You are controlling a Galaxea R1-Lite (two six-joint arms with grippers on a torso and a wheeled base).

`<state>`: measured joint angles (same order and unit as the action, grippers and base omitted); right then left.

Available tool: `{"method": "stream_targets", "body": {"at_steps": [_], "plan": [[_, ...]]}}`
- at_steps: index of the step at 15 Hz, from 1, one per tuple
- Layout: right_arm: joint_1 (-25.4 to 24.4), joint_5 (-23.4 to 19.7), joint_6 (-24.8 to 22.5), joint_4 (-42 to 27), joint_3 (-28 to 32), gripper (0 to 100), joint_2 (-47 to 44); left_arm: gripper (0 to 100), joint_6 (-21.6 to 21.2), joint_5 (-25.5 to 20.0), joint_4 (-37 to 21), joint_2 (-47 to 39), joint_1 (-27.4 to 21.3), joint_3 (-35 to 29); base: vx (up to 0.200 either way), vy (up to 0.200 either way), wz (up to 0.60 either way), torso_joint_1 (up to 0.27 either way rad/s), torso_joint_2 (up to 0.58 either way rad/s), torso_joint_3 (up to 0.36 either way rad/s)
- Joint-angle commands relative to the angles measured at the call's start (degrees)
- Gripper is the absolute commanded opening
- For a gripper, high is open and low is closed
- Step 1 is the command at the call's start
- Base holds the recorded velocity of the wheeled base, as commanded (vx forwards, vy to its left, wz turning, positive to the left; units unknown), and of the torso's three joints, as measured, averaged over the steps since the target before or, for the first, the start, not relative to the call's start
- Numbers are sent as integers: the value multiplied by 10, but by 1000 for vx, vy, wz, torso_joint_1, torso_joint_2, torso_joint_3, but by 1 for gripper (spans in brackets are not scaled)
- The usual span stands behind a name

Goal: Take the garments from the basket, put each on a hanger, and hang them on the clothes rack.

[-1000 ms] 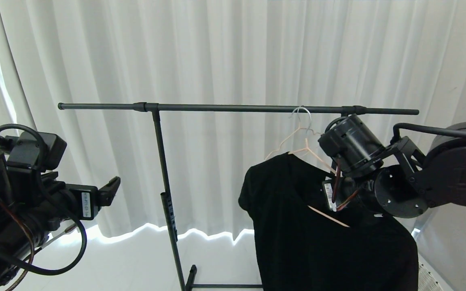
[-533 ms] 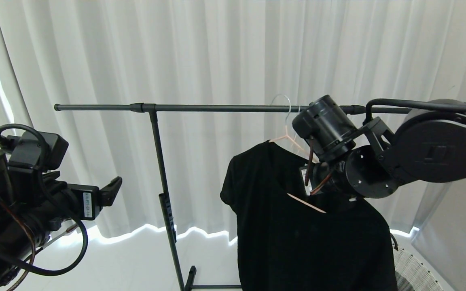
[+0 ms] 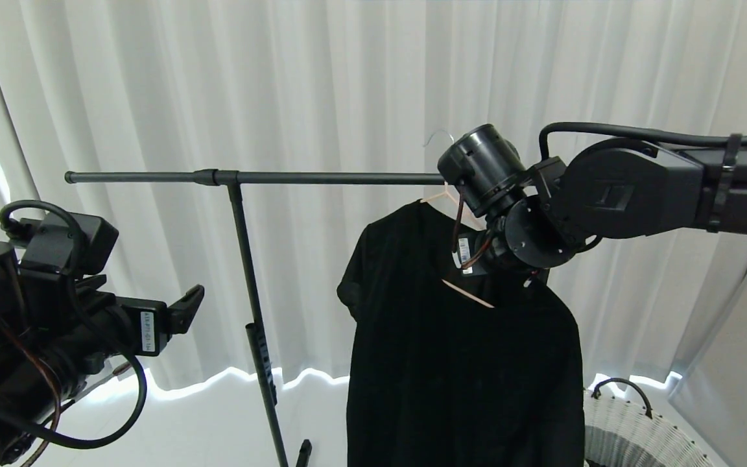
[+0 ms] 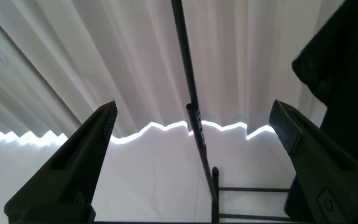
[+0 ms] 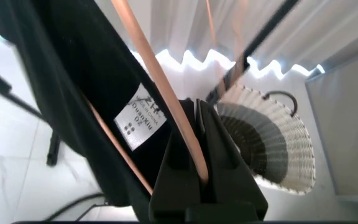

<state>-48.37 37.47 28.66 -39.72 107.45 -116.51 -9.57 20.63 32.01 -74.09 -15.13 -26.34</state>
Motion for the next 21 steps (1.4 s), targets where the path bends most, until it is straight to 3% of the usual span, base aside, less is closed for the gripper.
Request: {"method": "stream_targets", "body": {"at_steps": [1, 4, 9, 13, 18, 21], "plan": [[3, 0, 1, -3, 11, 0, -13, 100, 0, 0, 0, 0, -5, 1, 200, 0, 0, 2, 2, -2], [6, 1, 9, -16, 11, 0, -11, 100, 0, 0, 0, 0, -12, 1, 200, 0, 0, 2, -1, 2], [11, 1, 10, -26, 10, 0, -14, 100, 1, 0, 0, 0, -30, 2, 0, 0, 0, 0, 0, 0], [43, 3, 8, -26, 13, 0, -44, 100, 1, 0, 0, 0, -31, 2, 0, 0, 0, 0, 0, 0], [82, 25, 1, -29, 71, 0, -105, 100, 1, 1, 1, 4, -31, 13, 0, 0, 0, 0, 0, 0], [86, 26, 1, -32, 71, 0, -123, 100, 1, 1, 1, 2, -32, 14, 0, 0, 0, 0, 0, 0]]}}
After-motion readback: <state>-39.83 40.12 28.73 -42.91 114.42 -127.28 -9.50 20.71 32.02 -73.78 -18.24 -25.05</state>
